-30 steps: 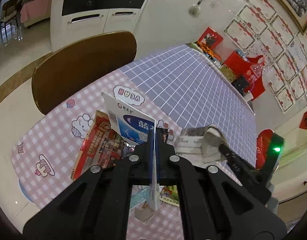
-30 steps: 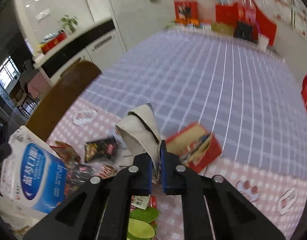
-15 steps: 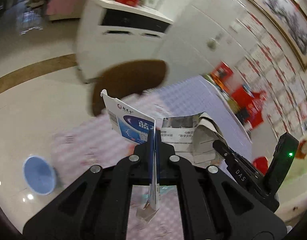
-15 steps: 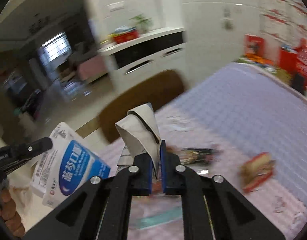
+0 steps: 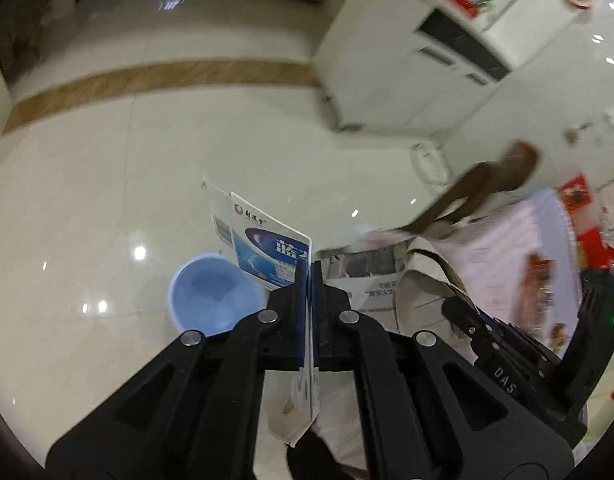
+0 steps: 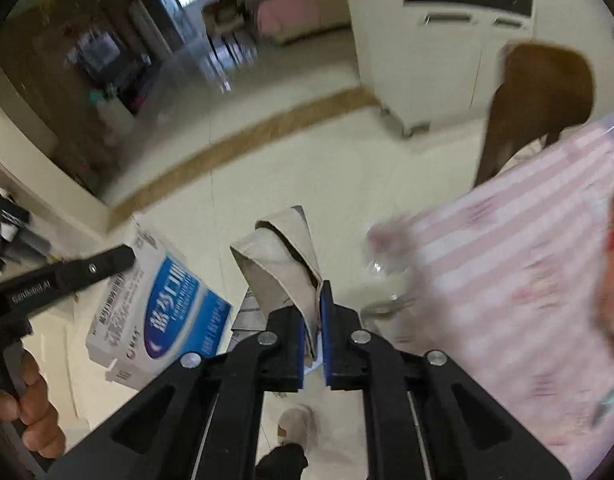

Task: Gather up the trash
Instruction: 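Carry box and newspaper over the blue bin and open both tools, then move both open tools back over the remaining trash on the table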

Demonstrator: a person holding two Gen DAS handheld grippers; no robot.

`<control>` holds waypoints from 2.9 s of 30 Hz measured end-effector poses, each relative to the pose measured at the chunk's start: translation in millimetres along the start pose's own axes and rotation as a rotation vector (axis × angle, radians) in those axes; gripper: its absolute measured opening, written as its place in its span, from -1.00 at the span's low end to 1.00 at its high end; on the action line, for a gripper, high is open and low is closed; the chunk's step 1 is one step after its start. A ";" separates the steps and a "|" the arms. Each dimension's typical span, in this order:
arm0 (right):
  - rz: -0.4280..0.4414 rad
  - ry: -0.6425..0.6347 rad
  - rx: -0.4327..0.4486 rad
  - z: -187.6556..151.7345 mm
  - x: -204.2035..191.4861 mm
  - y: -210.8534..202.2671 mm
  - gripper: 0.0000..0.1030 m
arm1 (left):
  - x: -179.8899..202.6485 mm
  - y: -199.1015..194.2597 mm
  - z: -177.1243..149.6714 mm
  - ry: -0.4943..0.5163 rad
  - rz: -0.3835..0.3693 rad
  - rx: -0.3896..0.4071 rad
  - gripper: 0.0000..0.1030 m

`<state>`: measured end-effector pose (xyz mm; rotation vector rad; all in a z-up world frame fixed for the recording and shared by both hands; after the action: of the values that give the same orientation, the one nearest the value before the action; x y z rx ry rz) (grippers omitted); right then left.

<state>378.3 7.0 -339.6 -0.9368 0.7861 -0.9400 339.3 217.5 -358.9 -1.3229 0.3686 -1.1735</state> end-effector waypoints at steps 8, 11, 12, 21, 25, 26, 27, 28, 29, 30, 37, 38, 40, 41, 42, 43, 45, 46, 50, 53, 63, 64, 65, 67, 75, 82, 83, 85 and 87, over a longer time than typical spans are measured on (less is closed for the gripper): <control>-0.087 0.041 -0.195 -35.5 -28.6 143.9 -0.86 | -87.9 145.0 0.7 -0.049 0.070 -0.159 -0.96; -0.107 0.065 -0.232 -48.7 -26.6 170.3 -0.86 | -105.6 182.3 -3.2 -0.057 0.069 -0.222 -0.96; -0.111 0.074 -0.244 -52.2 -25.6 177.1 -0.86 | -110.6 192.2 -7.1 -0.068 0.082 -0.236 -0.96; -0.099 0.105 -0.293 -71.2 -41.8 202.9 -0.86 | -143.2 220.5 -23.9 -0.129 0.116 -0.370 -0.93; -0.090 0.087 -0.306 -66.1 -52.7 212.4 -0.86 | -153.5 212.4 -26.0 -0.163 0.121 -0.369 -0.85; -0.090 0.078 -0.309 -65.6 -57.1 213.6 -0.86 | -158.0 207.6 -25.5 -0.171 0.123 -0.363 -0.57; -0.091 0.070 -0.309 -64.8 -60.9 213.7 -0.86 | -162.4 202.1 -24.5 -0.178 0.128 -0.352 -0.02; -0.091 0.060 -0.311 -64.0 -64.9 213.4 -0.86 | -165.4 196.0 -26.4 -0.182 0.133 -0.331 0.16; -0.089 0.056 -0.313 -63.5 -68.1 213.1 -0.86 | -168.6 186.9 -25.9 -0.187 0.137 -0.299 0.18; -0.086 0.051 -0.315 -62.6 -71.4 213.2 -0.86 | -171.3 181.4 -25.9 -0.192 0.135 -0.300 0.18; -0.055 0.004 -0.315 -52.5 -98.3 211.7 -0.83 | -188.6 140.5 -22.3 -0.244 0.176 -0.268 0.20; -0.050 0.000 -0.309 -50.0 -102.9 209.4 -0.80 | -190.5 135.3 -21.5 -0.249 0.181 -0.262 0.21; -0.048 -0.006 -0.293 -44.5 -109.8 203.5 -0.71 | -192.5 122.2 -19.1 -0.257 0.187 -0.245 0.22; -0.039 -0.006 -0.287 -42.3 -111.6 200.7 -0.64 | -192.3 115.5 -17.8 -0.260 0.192 -0.236 0.26; -0.034 -0.009 -0.277 -39.8 -113.0 197.1 -0.50 | -191.1 109.6 -16.7 -0.264 0.199 -0.228 0.31; -0.034 -0.016 -0.268 -37.1 -114.1 192.8 -0.34 | -188.8 105.4 -16.4 -0.268 0.203 -0.224 0.33; -0.026 -0.022 -0.258 -32.9 -114.3 184.3 -0.18 | -180.8 95.9 -15.6 -0.270 0.205 -0.213 0.35; -0.021 -0.022 -0.256 -31.4 -113.4 181.2 -0.17 | -177.5 92.1 -15.8 -0.267 0.205 -0.210 0.36; 0.003 -0.012 -0.234 -23.7 -103.4 151.7 -0.17 | -150.6 69.5 -17.1 -0.242 0.217 -0.185 0.36; 0.023 0.012 -0.194 -16.3 -84.6 113.5 -0.17 | -119.8 46.9 -20.7 -0.211 0.208 -0.155 0.37; -0.010 0.154 0.056 -17.0 56.3 -67.3 -0.08 | 79.5 -1.7 -49.5 0.048 0.070 -0.065 0.42; -0.028 0.166 0.076 -21.1 71.8 -81.4 -0.08 | 103.9 -0.7 -54.2 0.081 0.046 -0.070 0.42; -0.064 0.188 0.106 -27.6 97.4 -102.4 -0.07 | 125.5 -0.1 -60.3 0.115 0.024 -0.076 0.43; -0.128 0.239 0.147 -46.0 143.3 -137.5 0.00 | 182.9 3.4 -77.4 0.204 -0.031 -0.097 0.43; -0.396 0.465 0.197 -146.8 301.0 -229.3 0.29 | 333.1 40.0 -170.0 0.440 -0.147 -0.249 0.45; -0.417 0.654 0.120 -218.2 378.2 -221.7 0.30 | 384.3 84.2 -224.7 0.413 -0.170 -0.383 0.45; -0.415 0.656 0.117 -222.3 380.6 -219.6 0.30 | 387.8 89.8 -228.3 0.403 -0.166 -0.389 0.45; -0.411 0.655 0.116 -224.0 387.6 -214.7 0.30 | 395.8 99.1 -234.3 0.388 -0.158 -0.394 0.45; -0.408 0.648 0.128 -228.4 390.3 -214.6 0.30 | 402.0 107.2 -236.1 0.381 -0.153 -0.394 0.45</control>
<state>264.6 -478.2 -291.9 -0.6883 1.0783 -1.6772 374.0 -259.6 -364.4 -1.4794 0.8187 -1.5417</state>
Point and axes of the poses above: each gripper's, at about its wrist camera, not at the fingertips, and y roughly the way its jaws point, x to its right, z to its top, the point moved 1 cm from there along y, roughly the way its jaws point, and after that the axes turned 7 degrees about -y, right-handed, at the moved point
